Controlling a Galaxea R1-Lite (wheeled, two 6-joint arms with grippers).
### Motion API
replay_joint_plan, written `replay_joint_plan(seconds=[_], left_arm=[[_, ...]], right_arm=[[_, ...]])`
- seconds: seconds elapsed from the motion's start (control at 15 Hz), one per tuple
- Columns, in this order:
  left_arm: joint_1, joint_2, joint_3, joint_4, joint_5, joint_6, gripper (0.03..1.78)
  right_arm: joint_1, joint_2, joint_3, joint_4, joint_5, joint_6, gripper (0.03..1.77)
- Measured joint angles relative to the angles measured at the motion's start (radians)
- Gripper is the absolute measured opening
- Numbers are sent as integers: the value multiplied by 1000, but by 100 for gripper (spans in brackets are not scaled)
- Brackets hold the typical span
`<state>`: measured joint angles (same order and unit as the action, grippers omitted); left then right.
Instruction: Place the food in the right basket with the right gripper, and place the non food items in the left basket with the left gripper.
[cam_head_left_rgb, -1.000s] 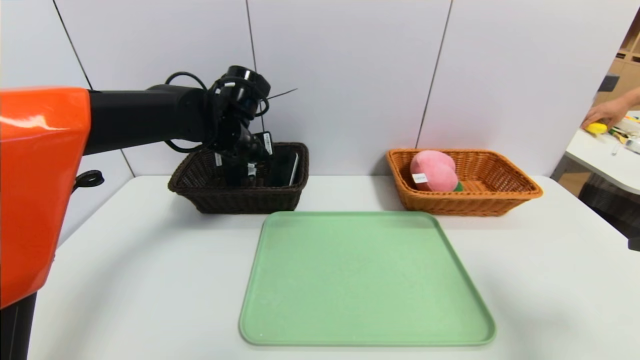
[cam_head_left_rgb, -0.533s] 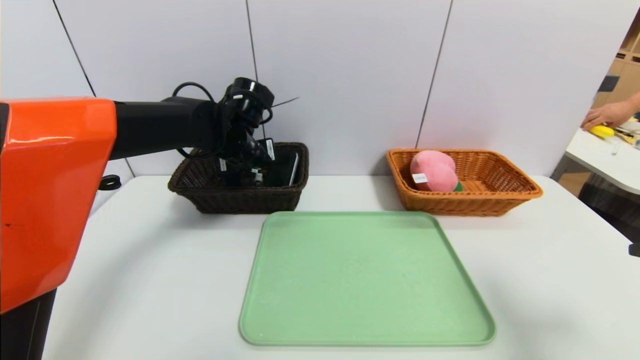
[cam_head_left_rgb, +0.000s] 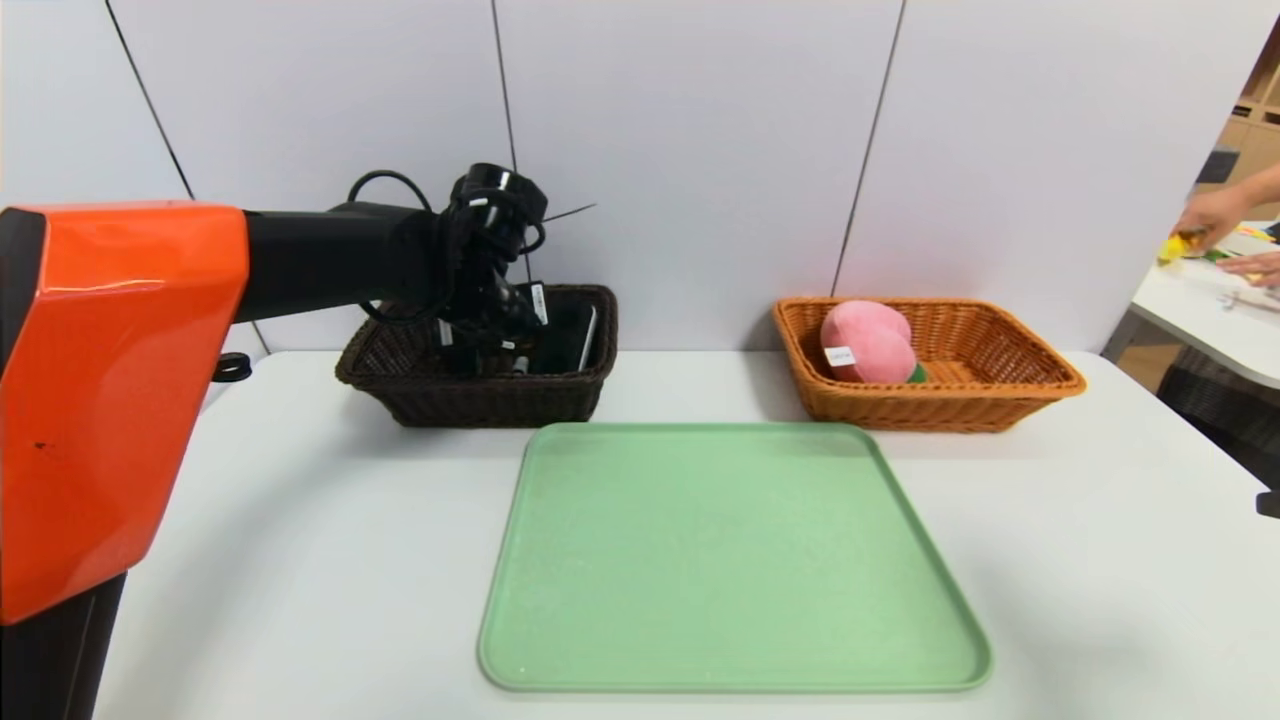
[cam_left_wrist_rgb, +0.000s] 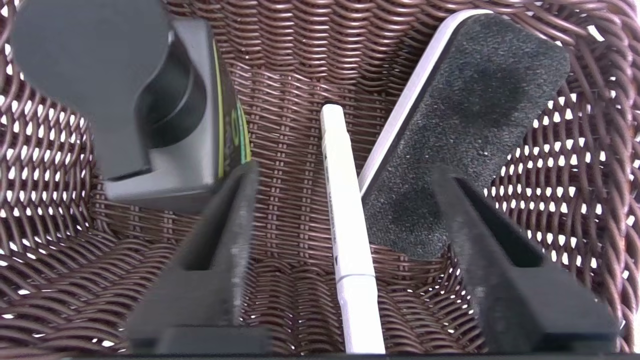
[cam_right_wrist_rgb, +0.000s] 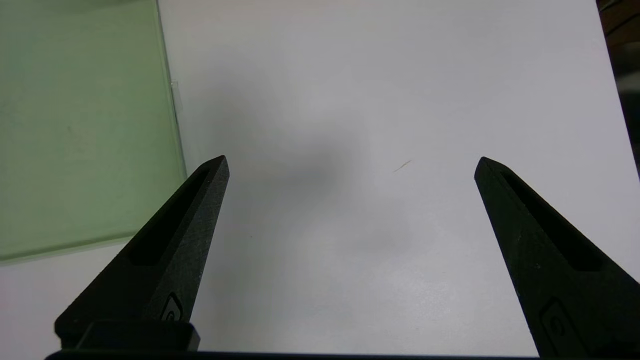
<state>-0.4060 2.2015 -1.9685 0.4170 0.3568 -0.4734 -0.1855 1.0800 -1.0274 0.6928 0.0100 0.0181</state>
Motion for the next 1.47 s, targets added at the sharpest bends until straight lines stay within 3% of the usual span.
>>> replay_joint_plan(seconds=[0.27, 0.73, 1.0, 1.2, 1.47], left_arm=[[-45, -114, -1, 4, 24, 119, 146], [-177, -390, 0, -39, 101, 534, 161], [-194, -573, 66, 142, 106, 504, 164], [-194, -759, 147, 286, 106, 399, 166], [-105, -1001, 335, 384, 105, 332, 167]], right_arm=[[0, -1, 0, -4, 0, -7, 170], [23, -32, -74, -17, 2, -88, 170], [72, -37, -175, 51, 5, -147, 170], [161, -36, -227, 193, 54, -155, 170], [289, -40, -236, 376, 64, -153, 170]])
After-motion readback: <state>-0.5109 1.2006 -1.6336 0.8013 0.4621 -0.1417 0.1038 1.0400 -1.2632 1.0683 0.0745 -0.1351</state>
